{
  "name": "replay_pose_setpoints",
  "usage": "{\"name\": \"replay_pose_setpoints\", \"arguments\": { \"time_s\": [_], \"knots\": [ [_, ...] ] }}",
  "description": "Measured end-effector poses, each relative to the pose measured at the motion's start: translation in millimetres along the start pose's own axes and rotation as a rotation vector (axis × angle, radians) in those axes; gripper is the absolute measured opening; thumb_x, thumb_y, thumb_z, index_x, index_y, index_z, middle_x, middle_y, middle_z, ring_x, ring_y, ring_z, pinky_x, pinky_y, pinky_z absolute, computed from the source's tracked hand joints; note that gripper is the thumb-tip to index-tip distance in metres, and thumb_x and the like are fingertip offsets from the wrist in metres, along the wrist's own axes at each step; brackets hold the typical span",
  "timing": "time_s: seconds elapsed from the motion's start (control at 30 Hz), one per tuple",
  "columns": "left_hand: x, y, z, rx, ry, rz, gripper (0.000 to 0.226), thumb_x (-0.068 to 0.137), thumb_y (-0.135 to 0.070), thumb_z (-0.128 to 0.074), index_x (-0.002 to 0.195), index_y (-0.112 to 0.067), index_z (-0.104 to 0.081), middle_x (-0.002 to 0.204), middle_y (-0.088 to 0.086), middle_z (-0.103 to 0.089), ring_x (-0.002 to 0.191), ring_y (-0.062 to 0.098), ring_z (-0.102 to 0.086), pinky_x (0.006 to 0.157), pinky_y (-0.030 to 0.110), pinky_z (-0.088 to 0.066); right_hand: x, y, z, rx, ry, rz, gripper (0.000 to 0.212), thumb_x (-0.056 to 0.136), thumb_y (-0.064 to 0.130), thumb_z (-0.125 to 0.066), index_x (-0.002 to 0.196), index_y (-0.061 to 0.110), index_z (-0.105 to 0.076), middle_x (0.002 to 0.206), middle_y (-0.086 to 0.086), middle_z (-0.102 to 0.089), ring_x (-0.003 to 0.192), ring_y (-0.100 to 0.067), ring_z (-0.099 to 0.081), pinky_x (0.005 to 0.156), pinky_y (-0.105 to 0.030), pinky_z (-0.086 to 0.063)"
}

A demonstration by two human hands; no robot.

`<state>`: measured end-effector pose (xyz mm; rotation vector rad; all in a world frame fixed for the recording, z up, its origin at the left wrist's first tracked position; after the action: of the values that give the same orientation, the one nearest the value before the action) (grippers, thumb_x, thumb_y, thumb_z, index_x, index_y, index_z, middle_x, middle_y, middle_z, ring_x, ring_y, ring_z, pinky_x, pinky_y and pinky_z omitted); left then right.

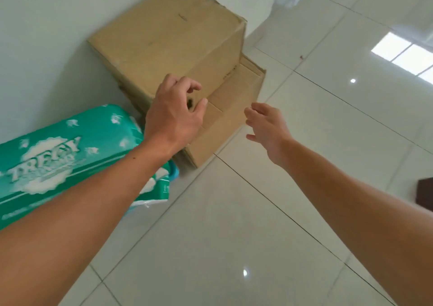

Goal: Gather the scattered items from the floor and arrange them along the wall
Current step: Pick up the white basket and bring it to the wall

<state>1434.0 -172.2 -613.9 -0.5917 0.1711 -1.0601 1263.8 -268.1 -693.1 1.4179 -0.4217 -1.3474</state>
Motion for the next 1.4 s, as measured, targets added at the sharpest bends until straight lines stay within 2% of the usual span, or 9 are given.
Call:
{"name": "replay_pose_setpoints", "arguments": {
  "time_s": [0.27,0.4,0.6,0.77,0.93,1.03,1.2,1.27,1.4],
  "knots": [
    [-57.5,-107.6,-129.1,0.046,0.278,-0.048,0.027,0.09,-0.034,-0.064,0.115,-0.023,-0.064,0.115,-0.003,-0.058,0.106,0.018,-0.06,0.089,0.041,-0.052,-24.0,-122.1,196.9,-0.1,-0.175,-0.08,0.055,0.096,0.04,-0.055,0.147,0.022,-0.049,0.144,0.004,-0.056,0.132,-0.017,-0.053,0.112,-0.047,-0.044],
    [-92.3,-179.1,-197.7,0.03,0.386,-0.059,0.027,0.09,-0.037,-0.063,0.115,-0.025,-0.064,0.113,-0.007,-0.059,0.104,0.016,-0.061,0.088,0.044,-0.053,-60.4,-174.6,297.1,-0.178,-0.2,-0.111,0.054,0.102,0.038,-0.051,0.152,0.021,-0.043,0.153,0.007,-0.047,0.138,-0.017,-0.047,0.115,-0.033,-0.033],
    [-136.8,-293.2,-284.1,0.039,0.533,-0.157,0.033,0.09,-0.045,-0.063,0.118,-0.028,-0.061,0.111,-0.011,-0.058,0.103,0.011,-0.058,0.083,0.035,-0.049,-102.2,-242.4,446.8,-0.233,-0.295,-0.185,0.051,0.103,0.034,-0.053,0.151,0.019,-0.045,0.152,0.001,-0.048,0.138,-0.017,-0.045,0.108,-0.028,-0.032],
    [-169.8,-361.0,-356.1,0.06,0.727,-0.15,0.036,0.088,-0.053,-0.061,0.118,-0.032,-0.058,0.108,-0.015,-0.061,0.1,0.009,-0.061,0.086,0.038,-0.052,-131.3,-311.1,542.3,-0.191,-0.375,-0.262,0.051,0.102,0.036,-0.053,0.15,0.021,-0.046,0.149,0.0,-0.051,0.136,-0.019,-0.049,0.114,-0.045,-0.04],
    [-224.7,-390.1,-436.1,-0.037,0.944,0.098,0.04,0.09,-0.051,-0.062,0.123,-0.027,-0.057,0.105,-0.011,-0.062,0.099,0.013,-0.062,0.091,0.035,-0.05,-152.8,-407.6,596.9,-0.226,-0.461,-0.428,0.049,0.099,0.033,-0.056,0.145,0.017,-0.05,0.144,-0.008,-0.052,0.13,-0.025,-0.052,0.111,-0.046,-0.043],
    [-266.6,-386.2,-490.3,-0.086,1.029,0.27,0.044,0.089,-0.05,-0.063,0.122,-0.021,-0.058,0.111,-0.001,-0.065,0.103,0.019,-0.065,0.095,0.039,-0.051,-166.9,-471.3,611.9,-0.226,-0.527,-0.574,0.052,0.098,0.028,-0.056,0.146,0.014,-0.043,0.146,-0.012,-0.04,0.127,-0.031,-0.051,0.11,-0.049,-0.043],
    [-331.9,-364.7,-557.2,-0.117,1.184,0.644,0.051,0.093,-0.051,-0.06,0.118,-0.007,-0.056,0.117,0.007,-0.064,0.1,0.024,-0.067,0.081,0.044,-0.058,-171.0,-545.7,621.4,0.019,-0.643,-0.722,0.064,0.099,0.022,-0.056,0.155,0.018,-0.025,0.152,-0.011,-0.035,0.127,-0.034,-0.049,0.104,-0.049,-0.048],
    [-353.9,-362.7,-571.7,-0.143,1.218,0.711,0.047,0.095,-0.048,-0.059,0.12,-0.008,-0.057,0.116,0.008,-0.066,0.098,0.024,-0.069,0.08,0.045,-0.06,-167.8,-562.7,616.2,0.202,-0.618,-0.744,0.065,0.099,0.015,-0.055,0.156,0.023,-0.023,0.142,-0.011,-0.046,0.117,-0.032,-0.057,0.095,-0.05,-0.055],
    [-372.3,-365.3,-583.0,-0.215,1.157,0.658,0.016,0.098,-0.014,-0.054,0.106,-0.008,-0.066,0.101,0.007,-0.075,0.08,0.017,-0.076,0.077,0.04,-0.062,-160.6,-561.6,607.4,0.34,-0.634,-0.701,0.061,0.093,-0.009,-0.057,0.144,0.018,-0.039,0.124,-0.009,-0.058,0.106,-0.03,-0.067,0.07,-0.041,-0.062]
  ]
}}
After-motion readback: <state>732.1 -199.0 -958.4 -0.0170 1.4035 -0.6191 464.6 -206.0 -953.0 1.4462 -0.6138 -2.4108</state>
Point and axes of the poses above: each hand's wrist, its own x-axis towards the middle knuckle, its own z-axis out of the back of the hand, y = z × x, the point moved 4 cm from there along x, towards the middle knuckle
